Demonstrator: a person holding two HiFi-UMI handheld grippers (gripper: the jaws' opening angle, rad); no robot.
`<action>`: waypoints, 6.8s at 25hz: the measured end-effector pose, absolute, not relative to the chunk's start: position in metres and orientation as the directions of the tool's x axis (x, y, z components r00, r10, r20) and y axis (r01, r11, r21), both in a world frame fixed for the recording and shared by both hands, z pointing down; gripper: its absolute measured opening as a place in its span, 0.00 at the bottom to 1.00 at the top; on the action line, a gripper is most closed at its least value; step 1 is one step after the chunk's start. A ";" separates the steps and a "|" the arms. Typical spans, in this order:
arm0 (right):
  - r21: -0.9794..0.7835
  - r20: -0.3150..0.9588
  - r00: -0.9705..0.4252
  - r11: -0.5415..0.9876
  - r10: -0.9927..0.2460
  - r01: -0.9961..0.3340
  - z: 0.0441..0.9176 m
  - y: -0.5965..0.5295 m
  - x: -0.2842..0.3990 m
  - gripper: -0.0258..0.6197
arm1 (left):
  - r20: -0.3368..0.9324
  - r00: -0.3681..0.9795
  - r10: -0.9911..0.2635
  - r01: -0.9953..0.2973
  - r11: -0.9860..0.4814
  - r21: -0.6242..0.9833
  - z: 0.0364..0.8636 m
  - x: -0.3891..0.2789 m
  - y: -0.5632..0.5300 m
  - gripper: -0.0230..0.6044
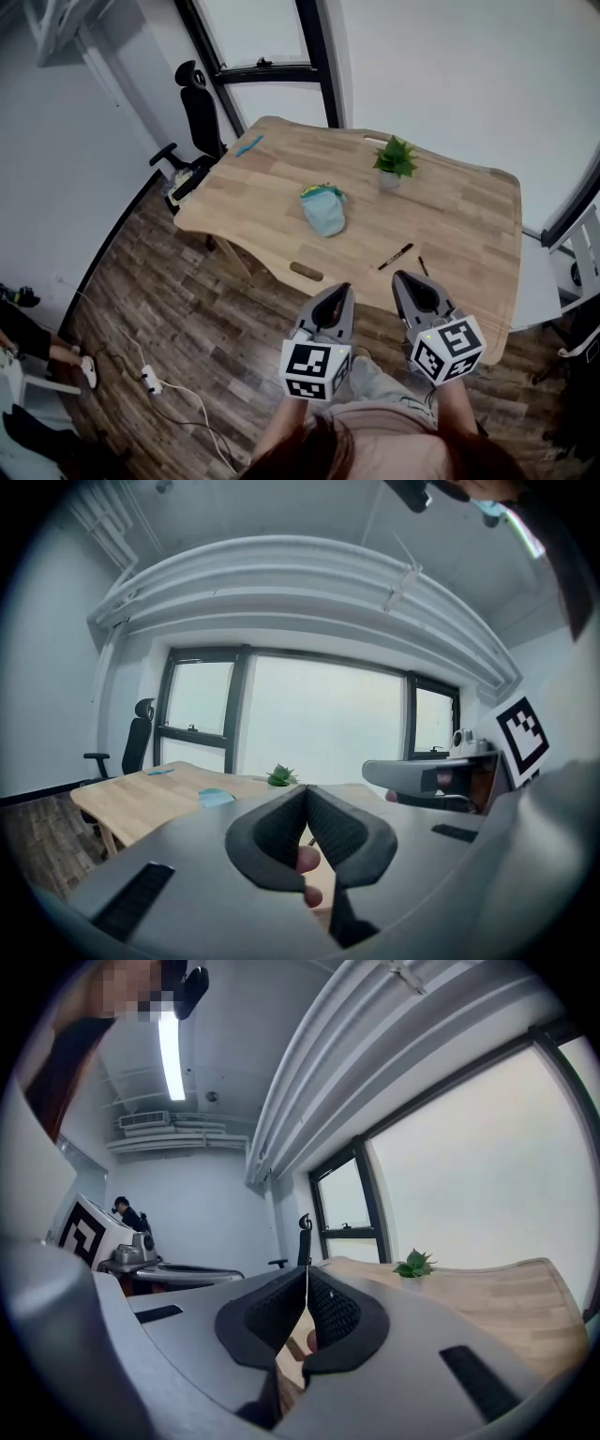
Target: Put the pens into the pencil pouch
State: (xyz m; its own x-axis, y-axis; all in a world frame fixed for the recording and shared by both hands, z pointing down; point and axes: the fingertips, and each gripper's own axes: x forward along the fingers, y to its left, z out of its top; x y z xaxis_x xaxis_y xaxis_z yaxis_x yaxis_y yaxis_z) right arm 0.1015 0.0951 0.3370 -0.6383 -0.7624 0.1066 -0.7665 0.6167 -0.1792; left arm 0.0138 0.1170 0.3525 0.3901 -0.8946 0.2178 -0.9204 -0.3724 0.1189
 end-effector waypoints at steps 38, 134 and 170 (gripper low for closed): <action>-0.121 0.769 -0.437 0.565 -0.466 -0.816 0.578 -0.056 0.191 0.19 | 0.280 0.368 -0.886 -0.928 -0.330 0.175 0.384 -0.024 -0.052 0.04; -0.485 0.068 -0.569 0.471 -0.819 -0.737 0.409 -0.293 0.001 0.09 | 0.580 0.546 -0.605 -0.816 -0.227 0.531 0.530 -0.166 -0.230 0.17; -0.589 -0.093 -0.658 0.574 -0.748 -0.569 0.441 -0.308 -0.057 0.09 | 0.585 0.618 -0.525 -0.780 -0.314 0.542 0.533 -0.133 -0.215 0.04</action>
